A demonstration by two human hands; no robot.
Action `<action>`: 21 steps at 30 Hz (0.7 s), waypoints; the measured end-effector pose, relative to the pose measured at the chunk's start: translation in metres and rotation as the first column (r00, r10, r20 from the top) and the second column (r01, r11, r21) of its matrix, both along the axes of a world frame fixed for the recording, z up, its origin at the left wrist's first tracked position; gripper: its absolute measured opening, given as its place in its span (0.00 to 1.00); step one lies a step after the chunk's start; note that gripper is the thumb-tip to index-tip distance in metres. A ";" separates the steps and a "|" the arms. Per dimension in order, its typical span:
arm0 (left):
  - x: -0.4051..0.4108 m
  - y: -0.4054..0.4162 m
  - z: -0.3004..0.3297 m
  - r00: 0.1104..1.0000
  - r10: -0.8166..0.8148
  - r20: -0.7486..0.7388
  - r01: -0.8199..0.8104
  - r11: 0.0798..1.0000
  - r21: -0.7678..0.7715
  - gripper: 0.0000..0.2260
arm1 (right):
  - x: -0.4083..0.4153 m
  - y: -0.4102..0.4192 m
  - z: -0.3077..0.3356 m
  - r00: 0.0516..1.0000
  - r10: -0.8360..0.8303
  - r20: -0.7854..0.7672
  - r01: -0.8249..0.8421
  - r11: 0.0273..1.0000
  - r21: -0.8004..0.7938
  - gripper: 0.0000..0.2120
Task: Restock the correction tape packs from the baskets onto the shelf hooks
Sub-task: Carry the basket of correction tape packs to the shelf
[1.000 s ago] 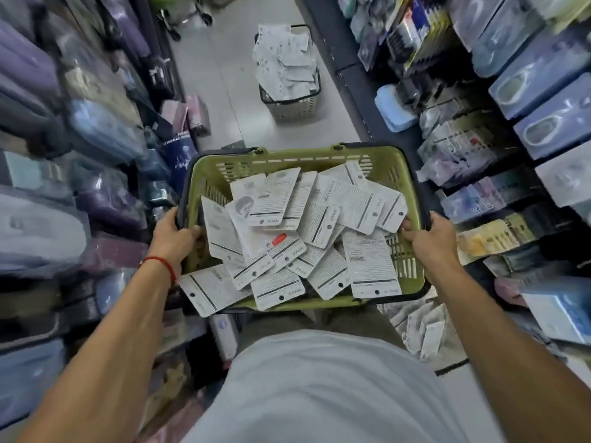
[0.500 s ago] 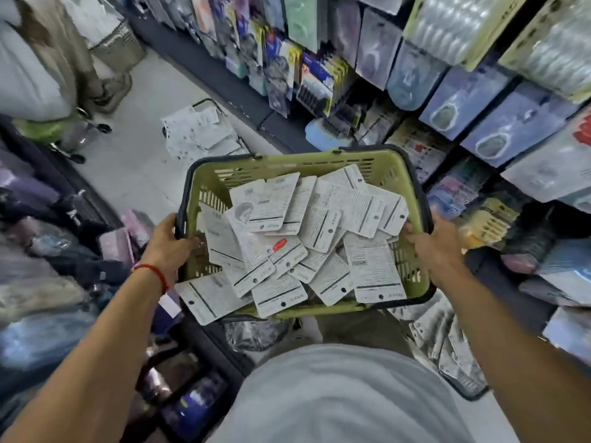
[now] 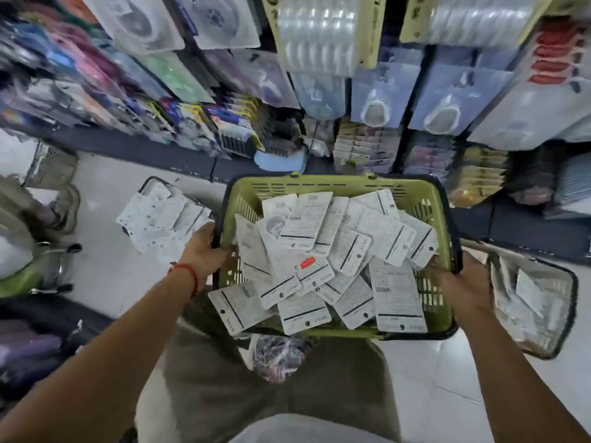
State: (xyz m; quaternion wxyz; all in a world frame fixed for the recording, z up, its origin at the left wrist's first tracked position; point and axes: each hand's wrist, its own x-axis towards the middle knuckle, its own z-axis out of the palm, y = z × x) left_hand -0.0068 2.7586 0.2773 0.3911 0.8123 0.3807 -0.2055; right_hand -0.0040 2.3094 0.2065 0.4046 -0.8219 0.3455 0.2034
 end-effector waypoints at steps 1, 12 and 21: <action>0.008 -0.003 -0.012 1.000 -0.020 -0.023 0.019 1.000 -0.012 0.17 | -0.003 -0.002 -0.011 1.000 -0.024 -0.001 0.024 1.000 -0.001 0.13; 0.052 0.036 -0.280 0.949 0.006 -0.314 -0.054 0.988 -0.144 0.13 | -0.054 0.039 -0.223 0.994 -0.106 0.012 0.106 0.989 -0.100 0.14; 0.054 0.066 -0.489 0.975 -0.040 -0.217 0.052 0.997 0.048 0.18 | -0.077 0.092 -0.422 0.980 -0.189 -0.060 0.182 0.977 -0.108 0.06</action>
